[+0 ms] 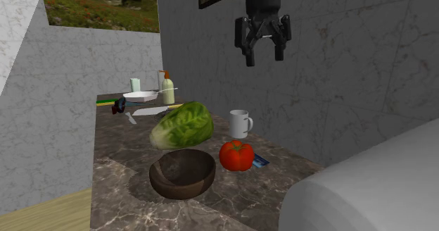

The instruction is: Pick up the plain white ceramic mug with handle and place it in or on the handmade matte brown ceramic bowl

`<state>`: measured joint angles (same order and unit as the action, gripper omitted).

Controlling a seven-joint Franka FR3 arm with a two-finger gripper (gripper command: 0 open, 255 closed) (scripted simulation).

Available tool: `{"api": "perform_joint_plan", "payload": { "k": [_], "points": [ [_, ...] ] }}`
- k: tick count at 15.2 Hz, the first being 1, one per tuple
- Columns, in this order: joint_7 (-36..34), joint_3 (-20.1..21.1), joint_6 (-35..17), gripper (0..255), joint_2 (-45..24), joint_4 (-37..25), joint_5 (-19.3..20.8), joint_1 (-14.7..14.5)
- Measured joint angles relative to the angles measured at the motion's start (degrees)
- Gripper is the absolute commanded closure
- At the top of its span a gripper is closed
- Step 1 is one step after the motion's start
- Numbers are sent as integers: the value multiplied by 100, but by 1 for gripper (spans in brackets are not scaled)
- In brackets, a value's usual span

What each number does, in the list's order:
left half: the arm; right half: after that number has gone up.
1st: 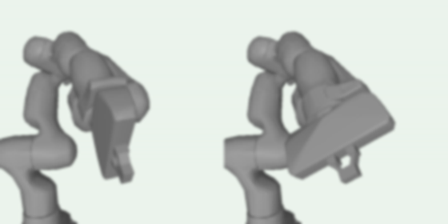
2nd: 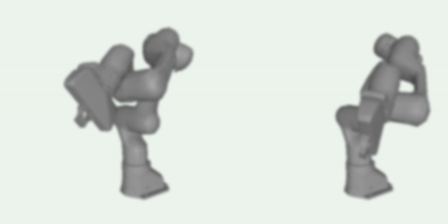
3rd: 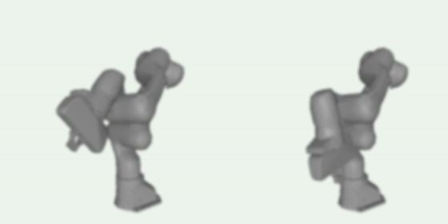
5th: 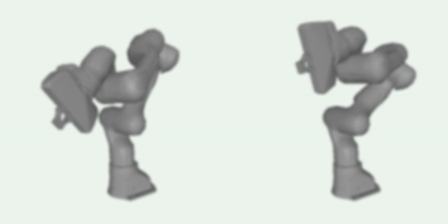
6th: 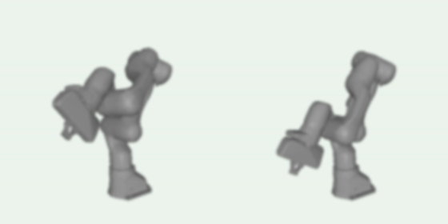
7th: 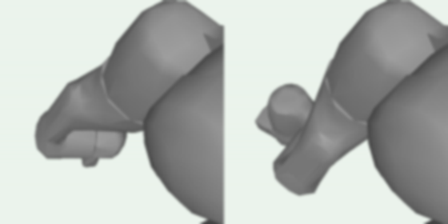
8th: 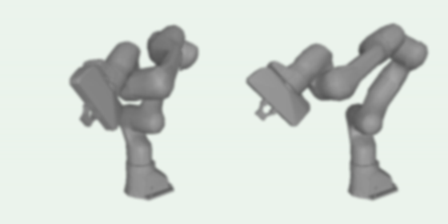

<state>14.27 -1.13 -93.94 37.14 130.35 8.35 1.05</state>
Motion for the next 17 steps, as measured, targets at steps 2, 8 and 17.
{"api": "perform_joint_plan", "payload": {
  "k": [2, 8, 17],
  "points": [
    [140, -123, -347, 0, -409, -52, 12, -2],
    [644, -462, -1077, 0, -1530, -426, -33, -7],
    [1482, -802, -1892, 0, -3531, -1537, -418, 9]
  ]
}}
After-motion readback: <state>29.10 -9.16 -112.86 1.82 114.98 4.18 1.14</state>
